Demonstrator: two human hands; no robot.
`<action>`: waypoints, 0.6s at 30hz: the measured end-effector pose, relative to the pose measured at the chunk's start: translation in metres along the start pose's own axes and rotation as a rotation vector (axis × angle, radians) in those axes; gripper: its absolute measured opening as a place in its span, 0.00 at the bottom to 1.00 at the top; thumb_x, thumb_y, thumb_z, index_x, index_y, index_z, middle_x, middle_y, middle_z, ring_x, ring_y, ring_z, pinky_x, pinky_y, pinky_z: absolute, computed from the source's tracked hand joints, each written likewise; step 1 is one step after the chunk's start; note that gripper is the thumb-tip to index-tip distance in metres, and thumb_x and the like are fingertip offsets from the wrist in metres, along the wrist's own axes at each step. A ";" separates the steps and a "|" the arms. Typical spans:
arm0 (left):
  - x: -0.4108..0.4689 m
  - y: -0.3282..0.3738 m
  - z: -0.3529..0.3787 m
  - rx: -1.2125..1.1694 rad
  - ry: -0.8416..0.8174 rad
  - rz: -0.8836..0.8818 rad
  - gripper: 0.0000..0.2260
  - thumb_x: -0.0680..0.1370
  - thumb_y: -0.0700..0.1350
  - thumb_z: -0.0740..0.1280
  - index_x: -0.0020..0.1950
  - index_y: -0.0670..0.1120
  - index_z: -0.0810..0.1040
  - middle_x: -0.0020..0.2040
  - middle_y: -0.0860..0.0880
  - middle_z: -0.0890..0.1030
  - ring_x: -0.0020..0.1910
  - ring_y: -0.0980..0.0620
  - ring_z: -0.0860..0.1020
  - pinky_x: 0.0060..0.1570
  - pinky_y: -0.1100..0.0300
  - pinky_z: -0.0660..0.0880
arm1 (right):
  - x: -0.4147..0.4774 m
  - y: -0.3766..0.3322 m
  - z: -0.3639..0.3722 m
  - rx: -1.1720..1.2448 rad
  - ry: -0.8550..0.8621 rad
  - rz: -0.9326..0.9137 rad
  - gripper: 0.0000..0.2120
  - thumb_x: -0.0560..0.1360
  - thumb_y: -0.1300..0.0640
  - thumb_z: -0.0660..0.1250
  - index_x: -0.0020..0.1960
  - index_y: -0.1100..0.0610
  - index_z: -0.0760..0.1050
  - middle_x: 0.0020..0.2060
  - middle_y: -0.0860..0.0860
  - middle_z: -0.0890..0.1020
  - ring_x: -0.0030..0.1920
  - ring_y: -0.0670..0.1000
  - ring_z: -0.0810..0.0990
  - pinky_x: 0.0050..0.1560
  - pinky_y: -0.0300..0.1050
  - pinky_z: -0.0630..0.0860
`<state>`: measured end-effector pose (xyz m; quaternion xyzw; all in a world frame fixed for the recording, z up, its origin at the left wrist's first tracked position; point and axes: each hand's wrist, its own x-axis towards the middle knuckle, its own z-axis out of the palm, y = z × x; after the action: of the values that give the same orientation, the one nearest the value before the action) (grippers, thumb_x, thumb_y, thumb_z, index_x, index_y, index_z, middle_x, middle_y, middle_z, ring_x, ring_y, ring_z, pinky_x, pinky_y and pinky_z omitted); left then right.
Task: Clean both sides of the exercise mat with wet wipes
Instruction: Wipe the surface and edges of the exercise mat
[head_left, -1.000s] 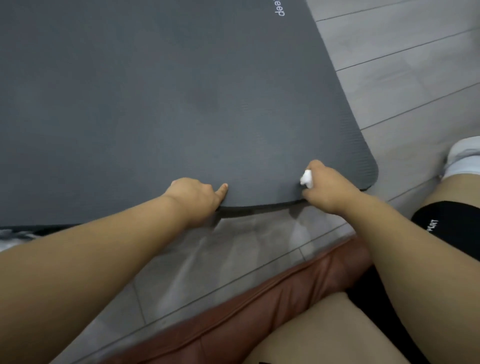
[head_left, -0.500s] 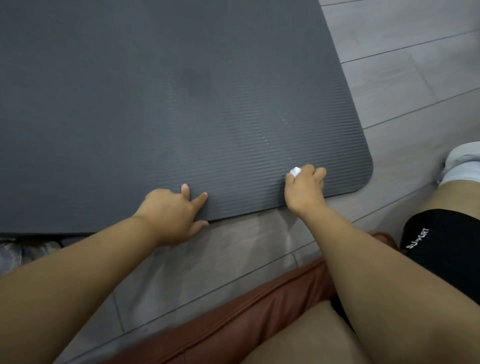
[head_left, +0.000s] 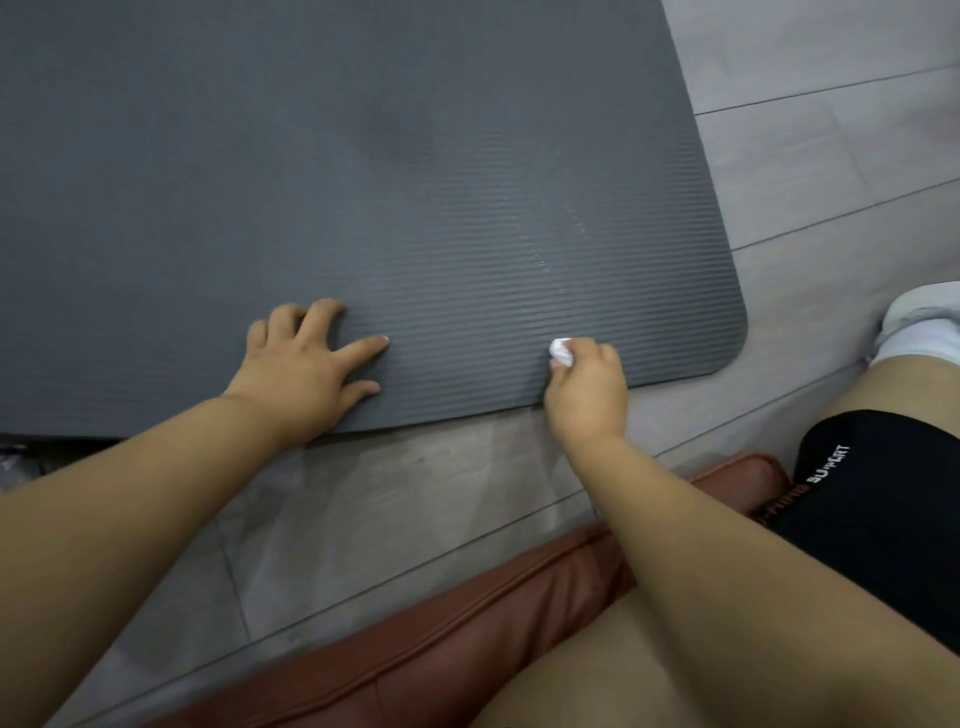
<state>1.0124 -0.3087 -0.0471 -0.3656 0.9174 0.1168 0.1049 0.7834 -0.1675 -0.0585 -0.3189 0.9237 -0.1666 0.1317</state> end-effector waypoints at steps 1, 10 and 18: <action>-0.002 0.003 0.003 -0.011 -0.007 -0.039 0.22 0.73 0.60 0.66 0.67 0.60 0.73 0.70 0.43 0.66 0.62 0.37 0.64 0.60 0.42 0.62 | -0.012 -0.010 0.008 0.034 -0.012 -0.114 0.11 0.75 0.64 0.61 0.55 0.62 0.77 0.51 0.62 0.76 0.50 0.63 0.76 0.51 0.48 0.69; 0.005 -0.006 -0.013 0.029 -0.112 -0.013 0.25 0.77 0.62 0.57 0.73 0.58 0.63 0.74 0.48 0.61 0.65 0.40 0.62 0.65 0.48 0.61 | -0.010 -0.014 0.017 -0.070 -0.082 -0.510 0.14 0.69 0.63 0.57 0.46 0.60 0.79 0.42 0.60 0.78 0.39 0.60 0.79 0.39 0.46 0.73; 0.004 -0.028 -0.016 0.018 -0.122 -0.237 0.28 0.76 0.65 0.54 0.75 0.56 0.60 0.75 0.44 0.56 0.72 0.36 0.54 0.70 0.45 0.54 | -0.006 -0.038 0.024 0.022 -0.022 -0.244 0.14 0.73 0.65 0.58 0.54 0.62 0.78 0.51 0.61 0.79 0.51 0.61 0.78 0.52 0.43 0.66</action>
<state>1.0267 -0.3357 -0.0368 -0.4628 0.8607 0.1175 0.1768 0.8175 -0.1970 -0.0650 -0.4293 0.8746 -0.1881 0.1241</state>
